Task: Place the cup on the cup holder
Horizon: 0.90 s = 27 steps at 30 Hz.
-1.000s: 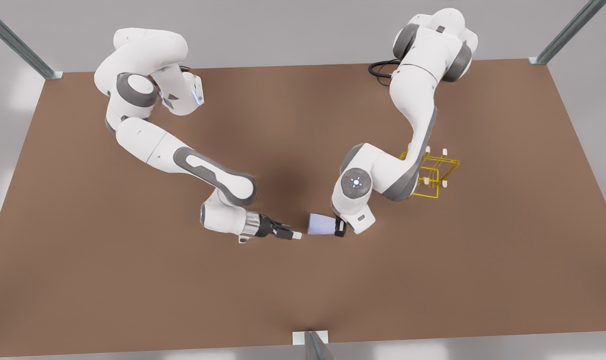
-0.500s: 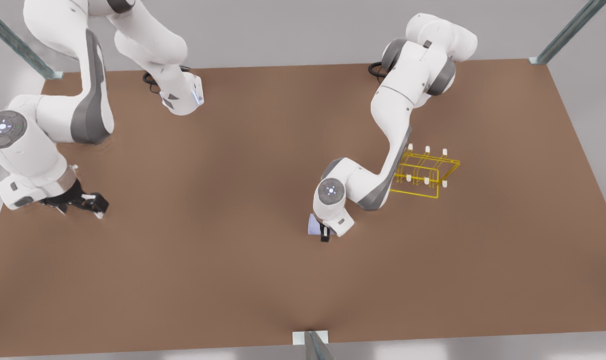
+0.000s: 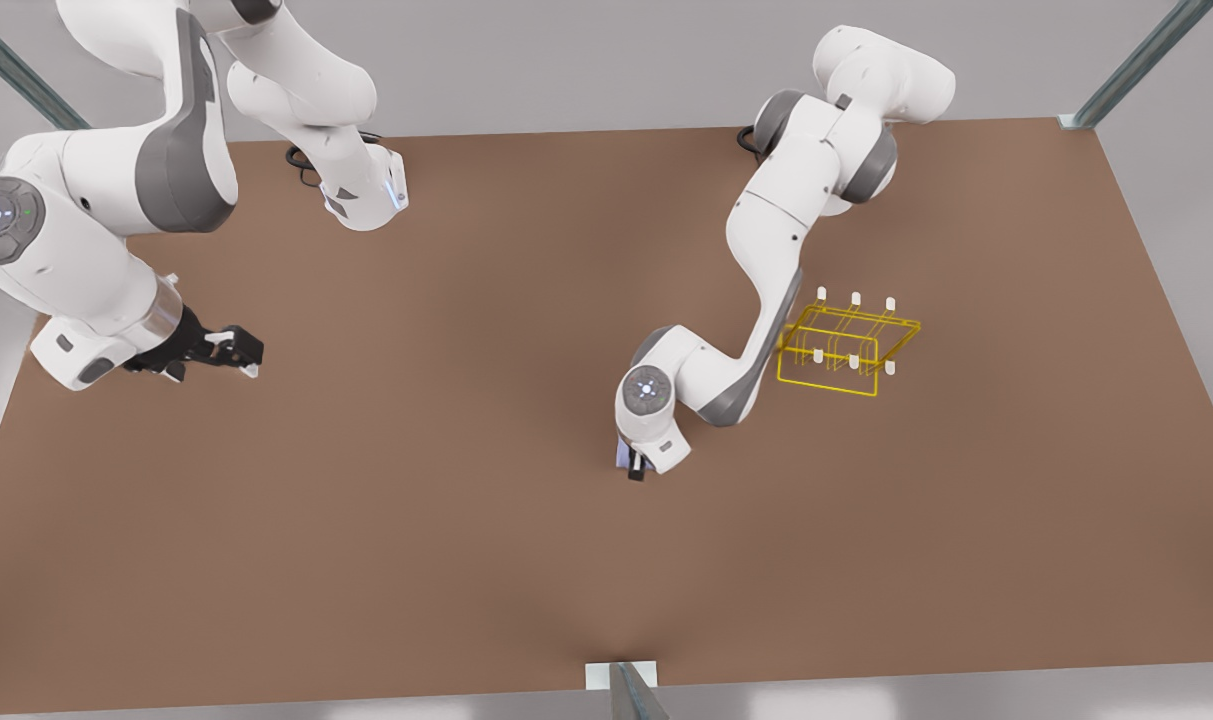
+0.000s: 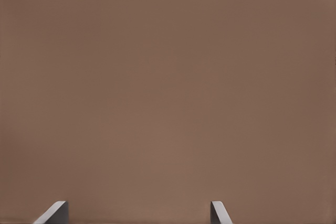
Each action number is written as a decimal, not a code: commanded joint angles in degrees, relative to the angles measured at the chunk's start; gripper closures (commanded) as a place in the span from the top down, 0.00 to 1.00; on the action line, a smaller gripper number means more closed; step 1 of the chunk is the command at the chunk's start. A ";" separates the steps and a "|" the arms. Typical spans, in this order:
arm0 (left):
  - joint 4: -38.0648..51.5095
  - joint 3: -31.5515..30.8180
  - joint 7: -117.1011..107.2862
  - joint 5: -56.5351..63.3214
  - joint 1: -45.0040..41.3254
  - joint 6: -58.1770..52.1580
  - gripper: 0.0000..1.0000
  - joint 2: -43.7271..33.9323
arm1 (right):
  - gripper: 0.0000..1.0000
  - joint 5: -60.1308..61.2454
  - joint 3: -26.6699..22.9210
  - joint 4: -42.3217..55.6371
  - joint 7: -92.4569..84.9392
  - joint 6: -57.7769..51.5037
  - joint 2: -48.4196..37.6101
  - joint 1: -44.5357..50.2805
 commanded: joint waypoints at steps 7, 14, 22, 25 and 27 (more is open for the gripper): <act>0.09 0.00 5.82 1.36 -0.94 3.10 1.00 2.54 | 1.00 -2.85 0.81 -0.33 6.56 6.72 1.35 1.46; 1.05 -0.44 12.06 0.75 -0.15 -2.87 0.77 -0.97 | 1.00 0.84 0.81 -0.50 6.12 7.42 1.09 -1.79; 1.14 2.64 12.41 16.21 4.07 -18.42 0.77 -9.76 | 1.00 0.84 0.90 -0.68 6.65 7.25 1.35 -1.62; 3.77 2.90 11.36 28.87 -0.24 -42.68 0.77 -9.24 | 1.00 0.84 0.90 -0.77 6.65 7.25 1.44 -1.62; 4.57 3.34 10.04 29.93 -1.73 -54.19 0.77 -8.80 | 1.00 0.84 0.90 -0.77 6.65 7.25 1.44 -1.70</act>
